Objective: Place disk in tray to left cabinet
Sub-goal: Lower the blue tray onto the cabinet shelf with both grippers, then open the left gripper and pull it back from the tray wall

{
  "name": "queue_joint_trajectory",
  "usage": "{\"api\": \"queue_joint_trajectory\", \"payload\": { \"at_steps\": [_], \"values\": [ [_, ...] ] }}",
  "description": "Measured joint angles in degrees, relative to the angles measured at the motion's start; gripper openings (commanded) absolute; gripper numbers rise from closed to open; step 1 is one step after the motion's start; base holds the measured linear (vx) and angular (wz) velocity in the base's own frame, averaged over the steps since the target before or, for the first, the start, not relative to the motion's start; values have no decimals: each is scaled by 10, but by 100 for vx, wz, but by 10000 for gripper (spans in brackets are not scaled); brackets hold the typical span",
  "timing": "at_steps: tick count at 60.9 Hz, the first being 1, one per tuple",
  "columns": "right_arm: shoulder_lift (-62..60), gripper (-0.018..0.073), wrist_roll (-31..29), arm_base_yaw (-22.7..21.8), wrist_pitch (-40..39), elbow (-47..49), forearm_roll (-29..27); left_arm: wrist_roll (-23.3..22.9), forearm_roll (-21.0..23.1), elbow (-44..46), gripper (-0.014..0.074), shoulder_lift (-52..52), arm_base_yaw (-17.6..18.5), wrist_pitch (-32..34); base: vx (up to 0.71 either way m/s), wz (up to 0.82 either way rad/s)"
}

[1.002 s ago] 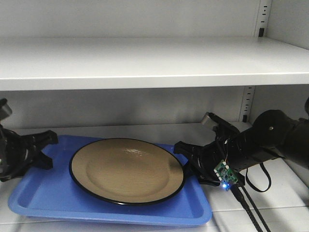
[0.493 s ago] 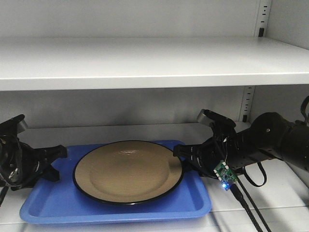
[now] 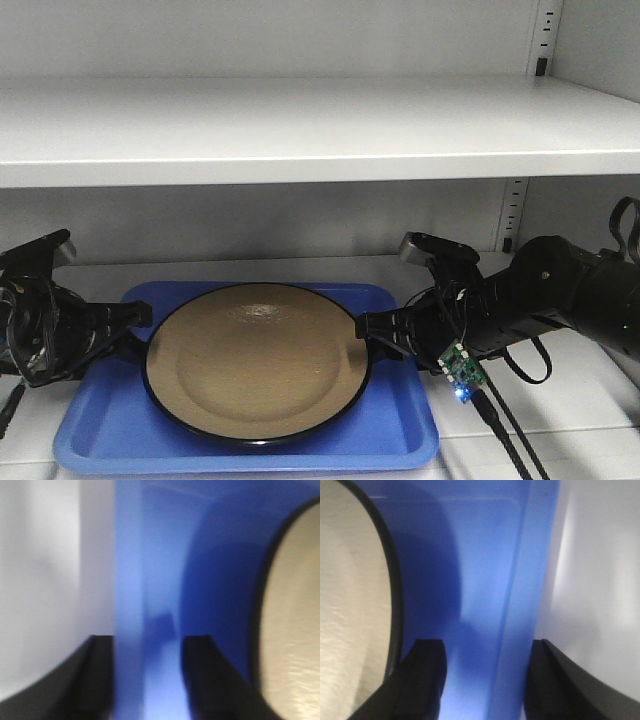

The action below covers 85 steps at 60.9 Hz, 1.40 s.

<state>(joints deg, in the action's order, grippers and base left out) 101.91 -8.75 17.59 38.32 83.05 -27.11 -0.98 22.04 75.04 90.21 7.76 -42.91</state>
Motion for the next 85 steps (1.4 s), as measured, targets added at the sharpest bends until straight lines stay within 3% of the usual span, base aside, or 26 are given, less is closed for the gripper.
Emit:
{"api": "queue_joint_trajectory", "payload": {
  "at_steps": [13, 29, 44, 65, 85],
  "values": [
    [0, 407, 11, 3, -6, 0, 34, 2, -10, 0, 500, 0, 2, 7, 0, 0],
    [0, 407, 31, 3, -46, 0, 64, 2, -59, 0, 499, 0, 3, 18, 0, 0],
    [0, 407, 32, 3, -56, 1, 81, 2, -62, 0, 499, 0, 3, 20, 0, 0],
    [0, 407, 76, 5, -58, 2, 196, 2, -62, 0, 499, 0, 3, 23, 0, 0],
    [0, 407, 87, 5, -59, 2, 214, 2, -62, 0, 499, 0, 3, 25, 0, 0]
  ]
}}
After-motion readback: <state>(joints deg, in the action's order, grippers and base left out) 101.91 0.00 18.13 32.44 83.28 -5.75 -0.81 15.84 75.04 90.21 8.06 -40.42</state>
